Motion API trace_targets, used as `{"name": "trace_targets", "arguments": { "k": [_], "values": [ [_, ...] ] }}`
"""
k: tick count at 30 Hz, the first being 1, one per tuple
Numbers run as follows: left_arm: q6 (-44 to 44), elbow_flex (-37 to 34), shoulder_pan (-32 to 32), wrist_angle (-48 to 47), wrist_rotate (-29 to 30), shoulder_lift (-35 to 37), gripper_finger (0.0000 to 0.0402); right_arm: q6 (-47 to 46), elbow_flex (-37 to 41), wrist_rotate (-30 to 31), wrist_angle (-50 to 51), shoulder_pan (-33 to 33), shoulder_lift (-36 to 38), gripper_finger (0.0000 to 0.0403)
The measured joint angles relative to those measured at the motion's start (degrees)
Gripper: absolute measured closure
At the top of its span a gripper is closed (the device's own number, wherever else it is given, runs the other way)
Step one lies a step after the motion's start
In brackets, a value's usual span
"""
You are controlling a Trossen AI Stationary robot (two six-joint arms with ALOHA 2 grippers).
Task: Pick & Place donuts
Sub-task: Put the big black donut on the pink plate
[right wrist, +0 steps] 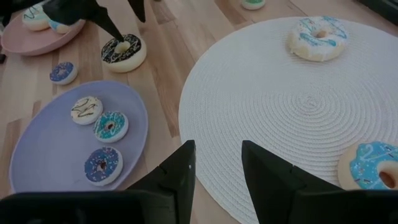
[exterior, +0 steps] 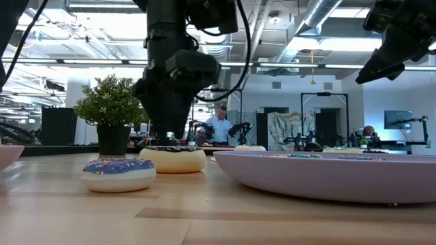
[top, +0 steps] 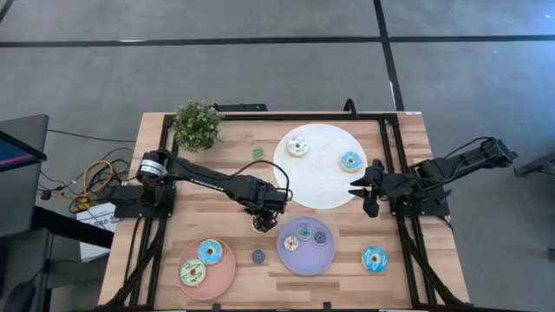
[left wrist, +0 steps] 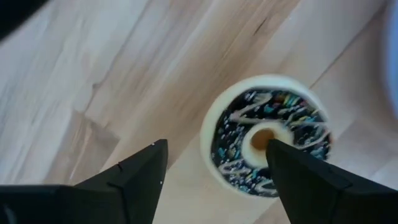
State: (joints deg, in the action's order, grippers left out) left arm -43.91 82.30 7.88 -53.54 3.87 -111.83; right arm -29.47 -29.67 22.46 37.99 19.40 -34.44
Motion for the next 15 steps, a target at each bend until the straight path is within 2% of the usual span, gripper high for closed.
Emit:
{"name": "trace_targets", "arguments": {
  "k": [9,15],
  "values": [
    [0.35,-1.00,0.15,0.39,-0.43,-0.83,0.0136,-0.45,0.02,0.00,-0.39,-0.07,-0.04,0.0282],
    [4.33,-1.18,0.17,0.75,-2.13,-1.69,0.0136,-0.46,0.02,0.16,-0.41,-0.09,-0.04,0.0282]
  ]
}}
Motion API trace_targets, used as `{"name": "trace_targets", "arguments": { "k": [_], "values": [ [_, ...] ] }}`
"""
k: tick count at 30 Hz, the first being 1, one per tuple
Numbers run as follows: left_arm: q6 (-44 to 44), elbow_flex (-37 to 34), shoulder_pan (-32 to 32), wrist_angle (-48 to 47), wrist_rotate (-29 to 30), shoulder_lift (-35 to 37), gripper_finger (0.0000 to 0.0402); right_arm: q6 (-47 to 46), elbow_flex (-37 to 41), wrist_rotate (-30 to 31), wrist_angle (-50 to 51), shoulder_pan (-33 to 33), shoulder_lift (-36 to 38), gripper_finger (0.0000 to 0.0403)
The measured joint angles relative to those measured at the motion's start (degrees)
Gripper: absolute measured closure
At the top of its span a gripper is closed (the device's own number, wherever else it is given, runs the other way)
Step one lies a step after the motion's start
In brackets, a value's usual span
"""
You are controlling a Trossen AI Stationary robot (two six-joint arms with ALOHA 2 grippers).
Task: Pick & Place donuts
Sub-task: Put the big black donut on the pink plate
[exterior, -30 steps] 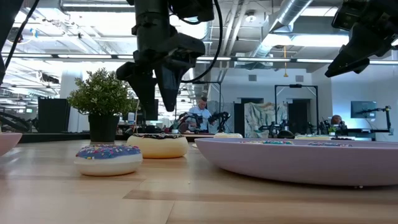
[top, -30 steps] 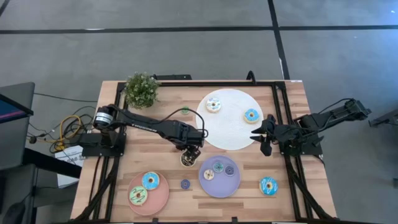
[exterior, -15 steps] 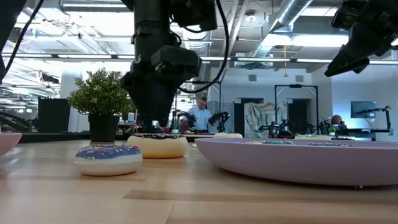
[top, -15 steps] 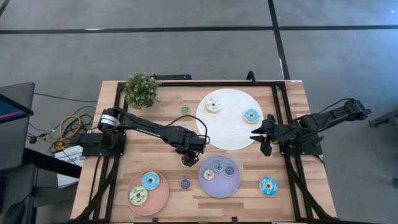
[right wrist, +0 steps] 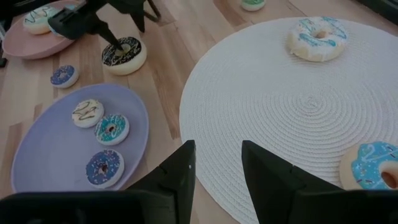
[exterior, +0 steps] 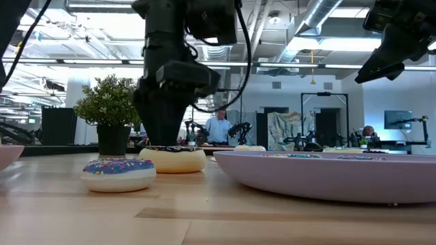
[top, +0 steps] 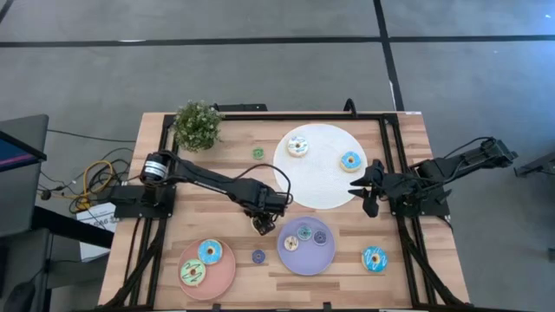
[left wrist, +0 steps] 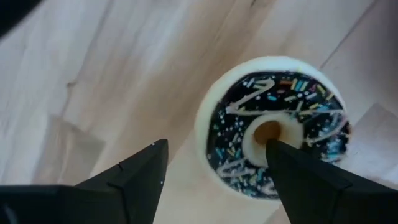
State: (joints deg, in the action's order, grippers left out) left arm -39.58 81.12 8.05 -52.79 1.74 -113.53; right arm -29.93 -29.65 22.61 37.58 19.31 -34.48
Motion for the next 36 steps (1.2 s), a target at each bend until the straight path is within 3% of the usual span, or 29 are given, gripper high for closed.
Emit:
{"name": "trace_targets", "arguments": {
  "k": [13,22,28,36],
  "values": [
    [1.84,0.02,-0.22,-0.53,-1.58,-2.51,0.0138,-0.03,0.00,0.03,-0.82,0.00,0.00,0.0282],
    [0.73,0.04,-0.17,-0.42,-2.96,-2.92,0.0196,-0.05,-0.02,0.02,-0.87,0.00,0.00,0.0282],
    [-3.47,-0.02,-0.15,-0.69,-5.70,-2.92,0.0237,-0.05,-0.02,0.01,-0.81,0.00,0.00,0.0282],
    [-17.80,1.17,0.89,-2.23,-7.51,-0.84,0.0285,-0.05,-0.02,0.04,-0.81,0.00,0.00,0.0282]
  ]
}}
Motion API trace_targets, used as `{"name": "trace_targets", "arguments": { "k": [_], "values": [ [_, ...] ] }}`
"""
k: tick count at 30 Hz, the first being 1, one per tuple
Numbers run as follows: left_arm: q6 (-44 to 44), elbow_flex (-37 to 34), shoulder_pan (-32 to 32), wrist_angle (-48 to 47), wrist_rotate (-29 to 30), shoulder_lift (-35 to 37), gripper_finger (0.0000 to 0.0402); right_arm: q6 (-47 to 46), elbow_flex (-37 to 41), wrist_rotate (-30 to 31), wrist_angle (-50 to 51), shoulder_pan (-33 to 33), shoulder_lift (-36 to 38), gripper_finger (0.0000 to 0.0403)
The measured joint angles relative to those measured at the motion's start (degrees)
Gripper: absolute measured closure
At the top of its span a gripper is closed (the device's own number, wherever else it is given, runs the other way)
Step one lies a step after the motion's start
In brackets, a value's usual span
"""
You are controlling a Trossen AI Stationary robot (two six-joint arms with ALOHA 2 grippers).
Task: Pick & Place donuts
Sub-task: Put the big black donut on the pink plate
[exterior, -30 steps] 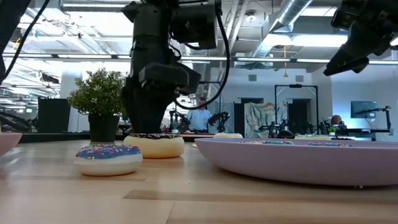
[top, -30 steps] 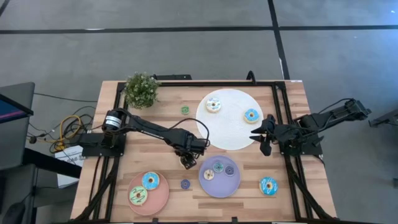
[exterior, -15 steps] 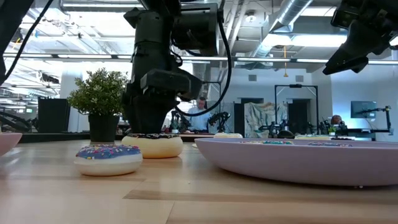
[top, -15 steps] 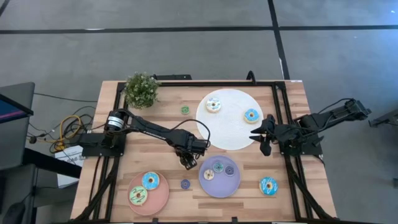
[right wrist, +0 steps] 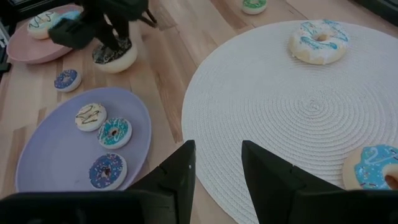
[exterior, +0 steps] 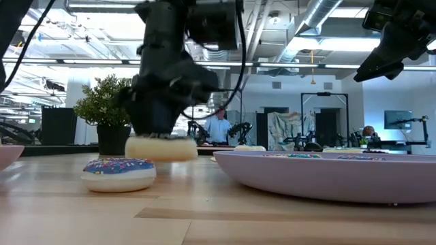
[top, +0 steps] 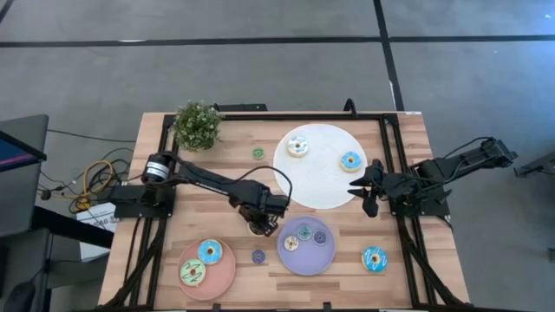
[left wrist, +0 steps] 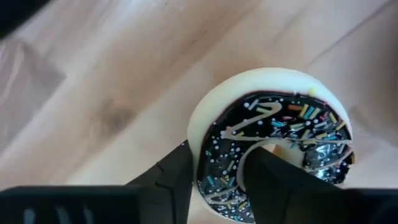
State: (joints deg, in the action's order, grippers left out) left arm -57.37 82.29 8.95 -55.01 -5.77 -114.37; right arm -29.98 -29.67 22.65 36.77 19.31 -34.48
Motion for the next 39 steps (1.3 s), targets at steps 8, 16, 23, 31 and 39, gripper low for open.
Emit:
{"name": "trace_targets", "arguments": {
  "k": [8,16,23,31,39],
  "values": [
    [-20.97,10.79,5.87,-9.90,2.81,2.38,0.0294,1.53,0.00,0.02,0.02,0.01,0.00,0.0282],
    [-45.42,15.83,16.08,-11.51,4.65,2.34,0.0294,3.45,0.00,-0.02,0.02,0.02,0.00,0.0282],
    [-63.25,15.83,24.11,-11.53,7.18,1.92,0.0294,3.50,0.00,-0.04,0.02,0.01,0.00,0.0282],
    [-73.50,15.83,31.06,-11.29,7.20,1.26,0.0294,7.98,0.00,-0.07,0.02,0.00,0.00,0.0282],
    [-72.58,15.79,34.56,-13.23,6.69,-2.22,0.0294,7.98,-0.02,-0.09,0.00,0.00,0.02,0.0282]
  ]
}}
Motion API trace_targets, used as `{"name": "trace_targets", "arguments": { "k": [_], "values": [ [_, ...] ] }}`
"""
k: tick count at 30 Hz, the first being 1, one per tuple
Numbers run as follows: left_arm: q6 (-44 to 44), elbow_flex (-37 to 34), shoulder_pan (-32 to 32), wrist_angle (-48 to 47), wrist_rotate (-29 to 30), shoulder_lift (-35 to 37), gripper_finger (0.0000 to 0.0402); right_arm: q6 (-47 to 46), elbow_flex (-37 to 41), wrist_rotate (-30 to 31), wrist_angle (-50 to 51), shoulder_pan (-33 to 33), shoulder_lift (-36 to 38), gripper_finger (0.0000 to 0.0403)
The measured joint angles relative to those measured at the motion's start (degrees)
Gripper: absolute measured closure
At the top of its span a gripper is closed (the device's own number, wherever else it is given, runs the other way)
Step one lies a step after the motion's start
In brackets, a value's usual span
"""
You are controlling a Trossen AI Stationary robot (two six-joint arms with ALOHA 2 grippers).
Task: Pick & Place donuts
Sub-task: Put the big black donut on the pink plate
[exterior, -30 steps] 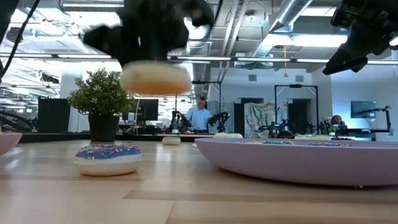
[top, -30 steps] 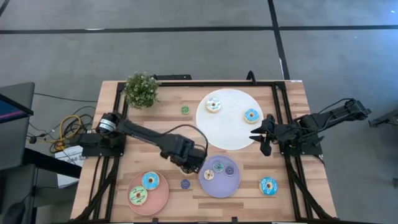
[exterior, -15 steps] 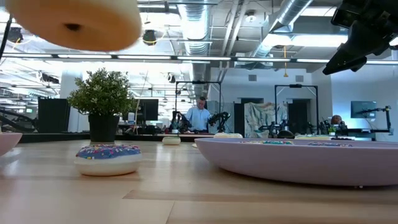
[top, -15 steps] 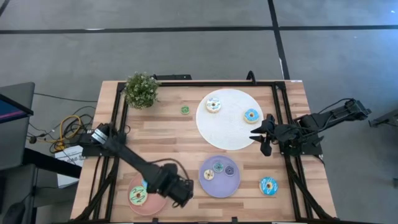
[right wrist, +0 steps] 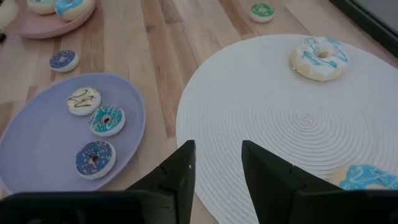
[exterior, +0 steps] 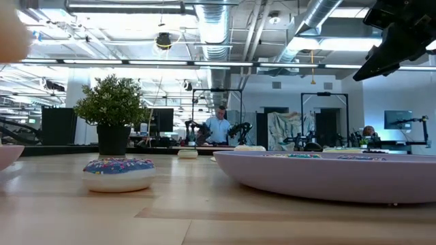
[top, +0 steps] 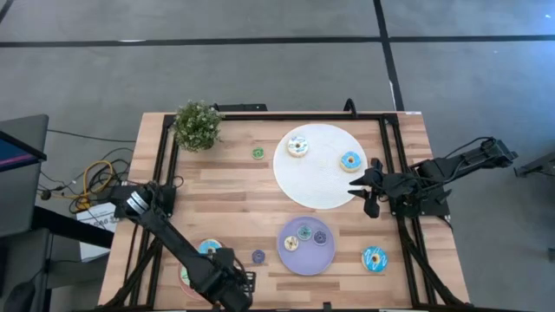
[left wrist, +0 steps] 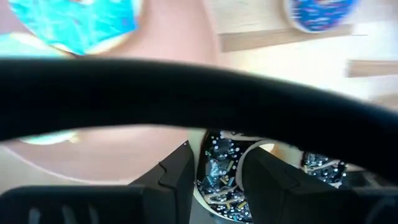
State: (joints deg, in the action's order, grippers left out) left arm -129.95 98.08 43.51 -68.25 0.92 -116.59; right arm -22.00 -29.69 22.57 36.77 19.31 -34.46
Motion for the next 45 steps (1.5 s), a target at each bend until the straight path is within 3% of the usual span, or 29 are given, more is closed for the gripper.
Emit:
{"name": "trace_targets", "arguments": {
  "k": [17,24,30,41,45],
  "values": [
    [-2.40,-1.10,3.95,-13.45,-3.19,-1.51,0.0294,-0.04,0.00,0.01,-7.17,0.00,-0.01,0.0282],
    [0.70,-5.18,3.73,-6.01,-3.63,-1.13,0.0294,-1.53,0.00,-0.02,-7.49,0.02,-0.02,0.0282],
    [2.43,-7.04,3.70,-5.53,-3.12,-0.50,0.0294,-1.94,0.00,-0.02,-7.47,0.01,-0.02,0.0282],
    [1.48,-17.69,4.58,2.63,4.49,12.50,0.0294,-1.51,0.00,-0.02,-7.26,0.02,-0.02,0.0282],
    [0.81,-22.94,4.78,12.83,4.39,15.51,0.0294,-1.51,0.00,-0.02,-7.26,0.02,-0.02,0.0282]
  ]
}}
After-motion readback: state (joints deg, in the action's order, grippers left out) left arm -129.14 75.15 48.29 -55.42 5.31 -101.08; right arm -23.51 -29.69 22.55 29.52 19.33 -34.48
